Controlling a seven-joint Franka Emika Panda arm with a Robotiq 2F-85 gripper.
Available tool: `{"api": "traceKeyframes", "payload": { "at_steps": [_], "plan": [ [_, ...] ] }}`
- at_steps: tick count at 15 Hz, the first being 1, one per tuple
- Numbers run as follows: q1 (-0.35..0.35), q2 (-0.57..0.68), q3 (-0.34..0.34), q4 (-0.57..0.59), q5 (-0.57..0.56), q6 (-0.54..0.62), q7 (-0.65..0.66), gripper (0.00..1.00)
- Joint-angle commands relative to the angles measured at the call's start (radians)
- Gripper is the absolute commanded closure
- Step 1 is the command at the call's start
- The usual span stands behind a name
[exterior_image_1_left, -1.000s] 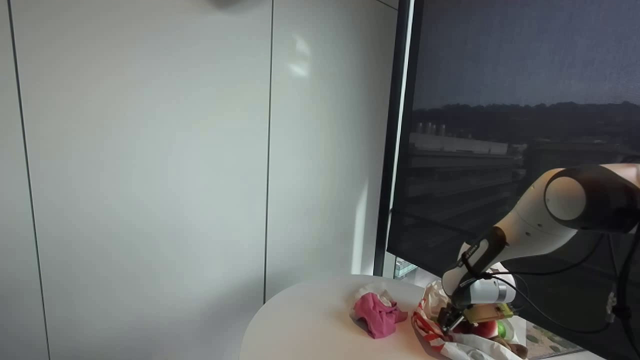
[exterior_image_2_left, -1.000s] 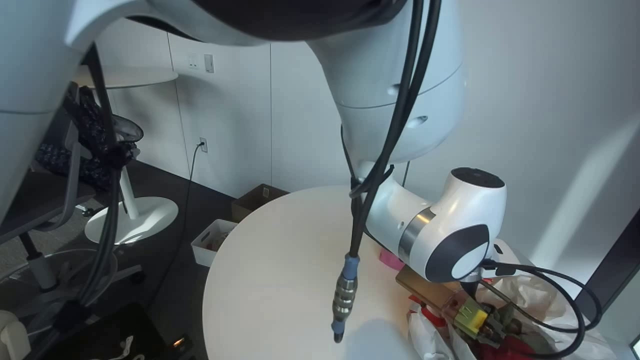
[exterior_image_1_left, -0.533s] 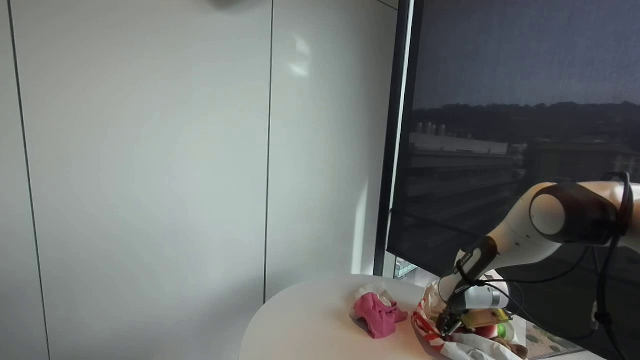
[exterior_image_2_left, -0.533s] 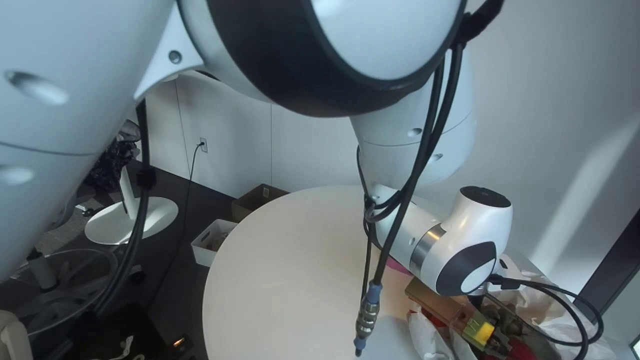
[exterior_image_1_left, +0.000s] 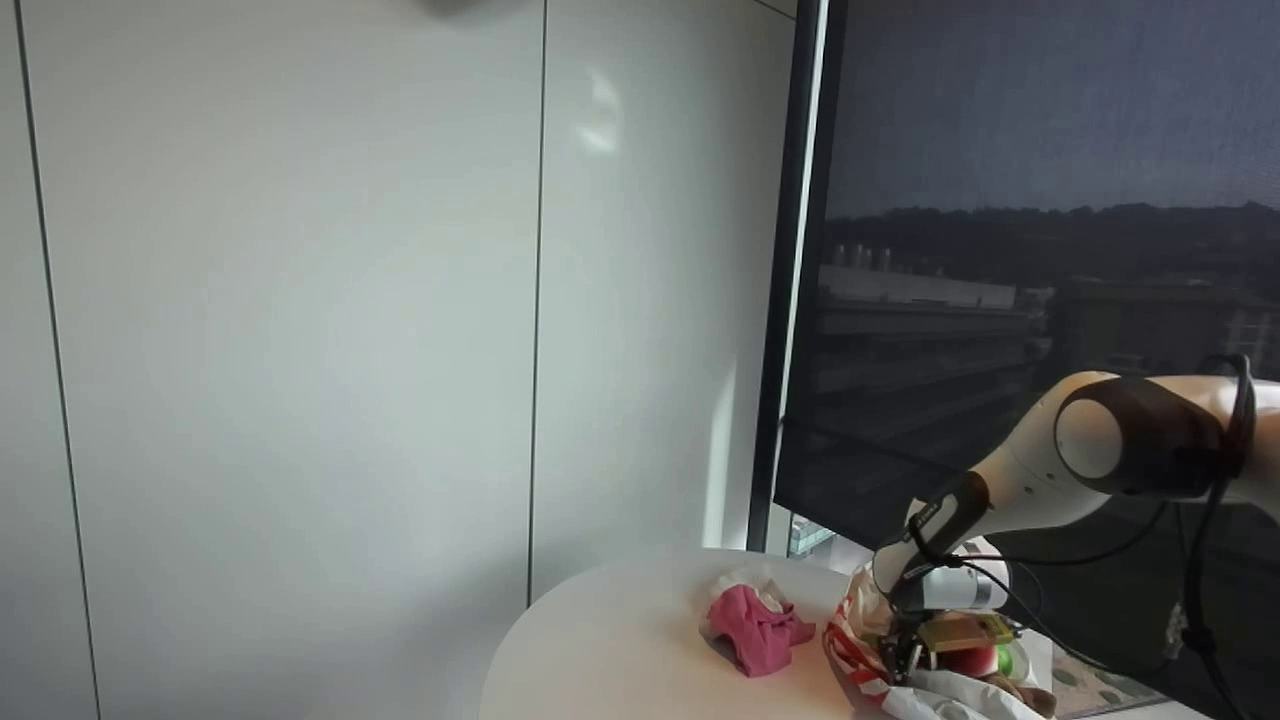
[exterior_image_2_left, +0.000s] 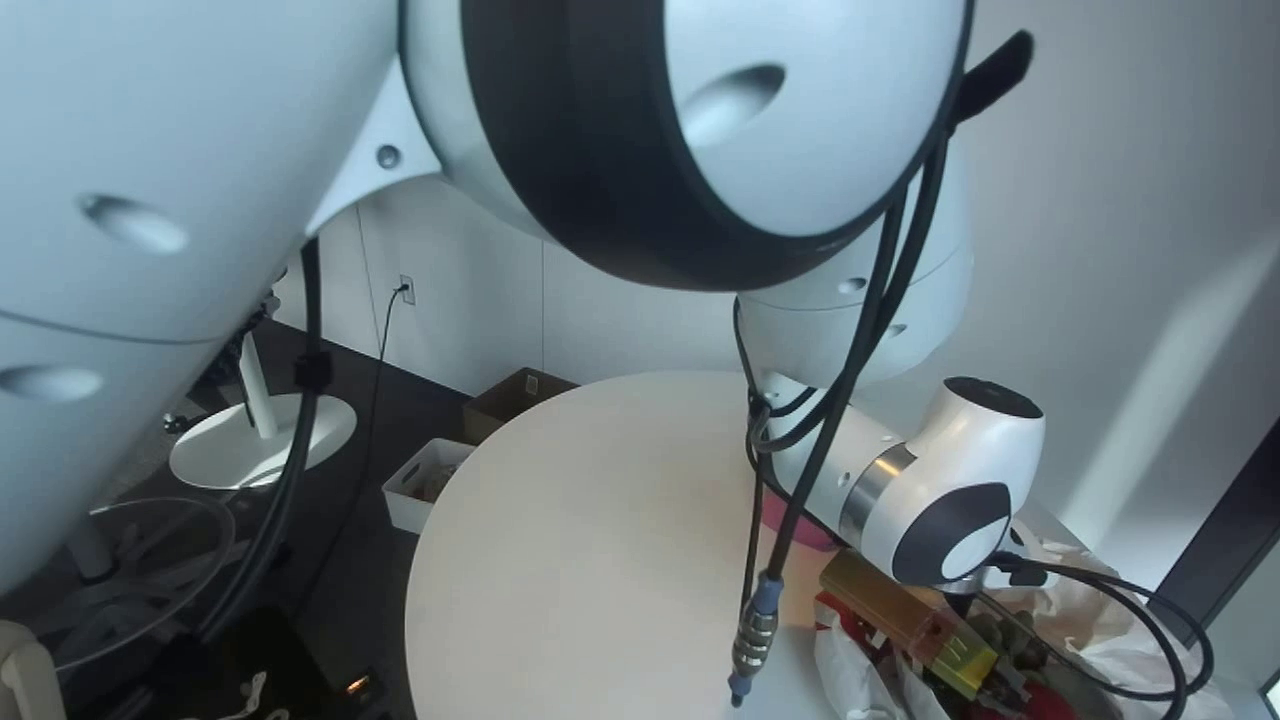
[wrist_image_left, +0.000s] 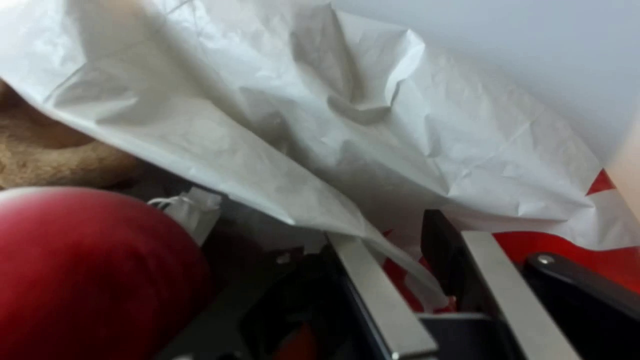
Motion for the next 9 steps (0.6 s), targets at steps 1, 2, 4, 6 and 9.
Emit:
{"api": "traceKeyframes", "payload": {
  "at_steps": [1,2,4,6,9],
  "plan": [
    [-0.03,0.004,0.017,0.062,0.049,-0.14,0.004,0.84],
    [-0.04,0.005,0.022,0.078,0.07,-0.192,0.002,0.85],
    [-0.046,0.011,0.012,0.118,0.1,-0.29,0.019,0.89],
    [-0.069,0.009,0.024,0.16,0.153,-0.423,0.018,0.83],
    [-0.097,-0.008,0.042,0.215,0.248,-0.628,0.012,0.83]
  ]
}}
